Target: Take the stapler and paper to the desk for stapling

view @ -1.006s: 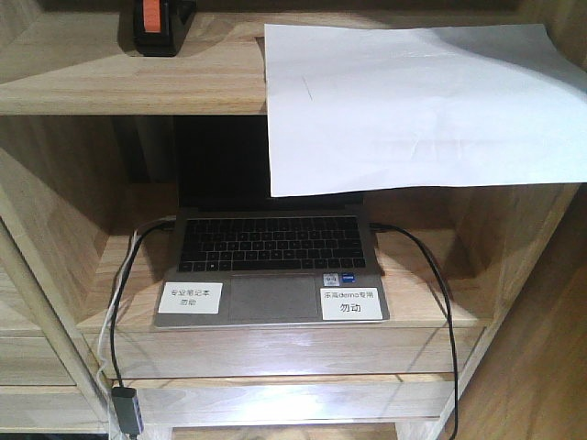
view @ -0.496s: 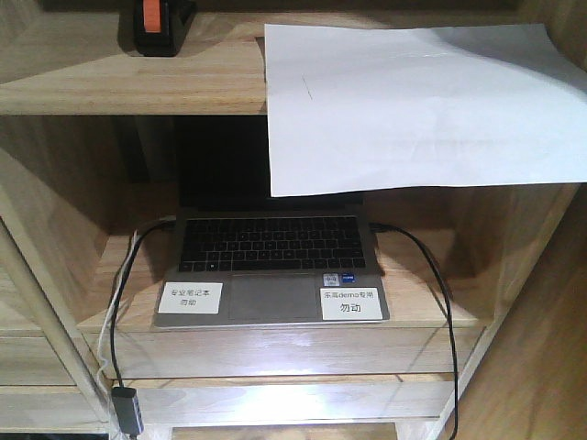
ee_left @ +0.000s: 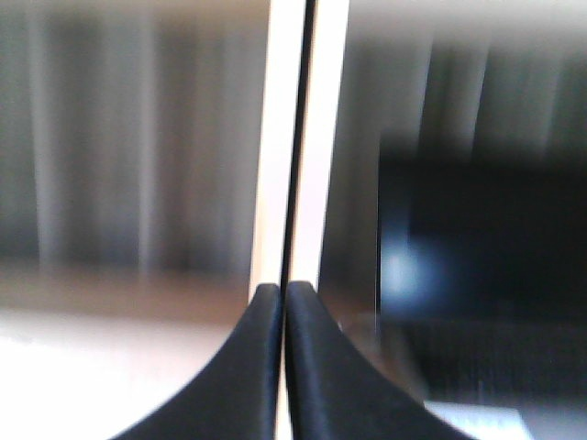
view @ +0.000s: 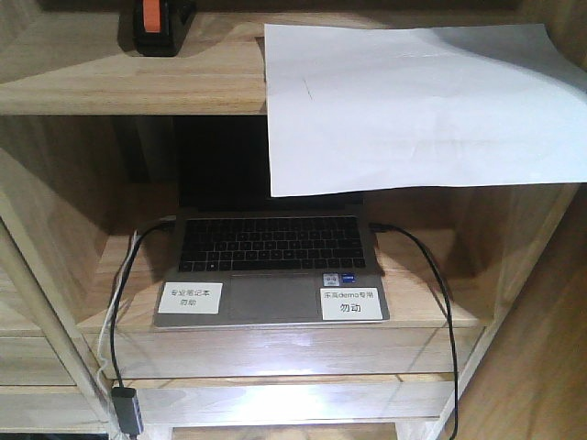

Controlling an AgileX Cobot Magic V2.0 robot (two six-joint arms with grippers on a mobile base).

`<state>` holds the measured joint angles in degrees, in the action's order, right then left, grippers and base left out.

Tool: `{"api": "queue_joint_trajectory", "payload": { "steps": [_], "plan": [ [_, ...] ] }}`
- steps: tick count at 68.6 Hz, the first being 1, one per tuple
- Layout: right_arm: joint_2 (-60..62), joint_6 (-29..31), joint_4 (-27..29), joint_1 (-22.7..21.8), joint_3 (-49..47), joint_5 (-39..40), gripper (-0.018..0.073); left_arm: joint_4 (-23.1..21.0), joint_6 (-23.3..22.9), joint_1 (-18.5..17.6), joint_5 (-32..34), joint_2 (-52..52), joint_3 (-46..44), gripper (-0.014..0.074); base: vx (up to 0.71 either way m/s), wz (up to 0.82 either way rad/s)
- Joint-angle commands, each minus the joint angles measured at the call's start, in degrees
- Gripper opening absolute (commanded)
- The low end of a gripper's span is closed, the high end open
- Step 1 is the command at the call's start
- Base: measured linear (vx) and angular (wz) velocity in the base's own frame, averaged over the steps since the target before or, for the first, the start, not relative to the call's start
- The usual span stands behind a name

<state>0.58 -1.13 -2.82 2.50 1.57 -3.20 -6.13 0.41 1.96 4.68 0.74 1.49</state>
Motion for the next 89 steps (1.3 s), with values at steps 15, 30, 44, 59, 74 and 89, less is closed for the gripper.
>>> {"api": "queue_joint_trajectory", "payload": {
  "steps": [15, 30, 44, 59, 74, 89],
  "plan": [
    [0.6, 0.4, -0.1, -0.2, 1.3, 4.0, -0.0009, -0.1, -0.4, 0.0, 8.3, -0.2, -8.4, -0.0006, 0.0, 0.0],
    [0.6, 0.4, -0.1, -0.2, 1.3, 4.0, -0.0009, 2.0, 1.3, 0.0, -2.7, -8.6, -24.0, -0.0006, 0.0, 0.0],
    [0.6, 0.4, -0.1, -0.2, 1.3, 4.0, -0.0009, 3.1, 5.0, 0.0, -14.9, -18.2, -36.1, -0.0006, 0.0, 0.0],
    [0.6, 0.4, -0.1, -0.2, 1.3, 4.0, -0.0009, 2.9, 4.9, 0.0, -18.9, -23.1, -38.2, -0.0006, 0.0, 0.0],
    [0.6, 0.4, -0.1, -0.2, 1.3, 4.0, -0.0009, 2.8, 4.6, 0.0, -18.9, -23.3, -38.2, -0.0004, 0.0, 0.0],
    [0.6, 0.4, -0.1, -0.2, 1.3, 4.0, -0.0009, 2.8, 4.6, 0.0, -16.2, -23.3, -38.5, 0.0087, 0.0, 0.0]
  ]
}}
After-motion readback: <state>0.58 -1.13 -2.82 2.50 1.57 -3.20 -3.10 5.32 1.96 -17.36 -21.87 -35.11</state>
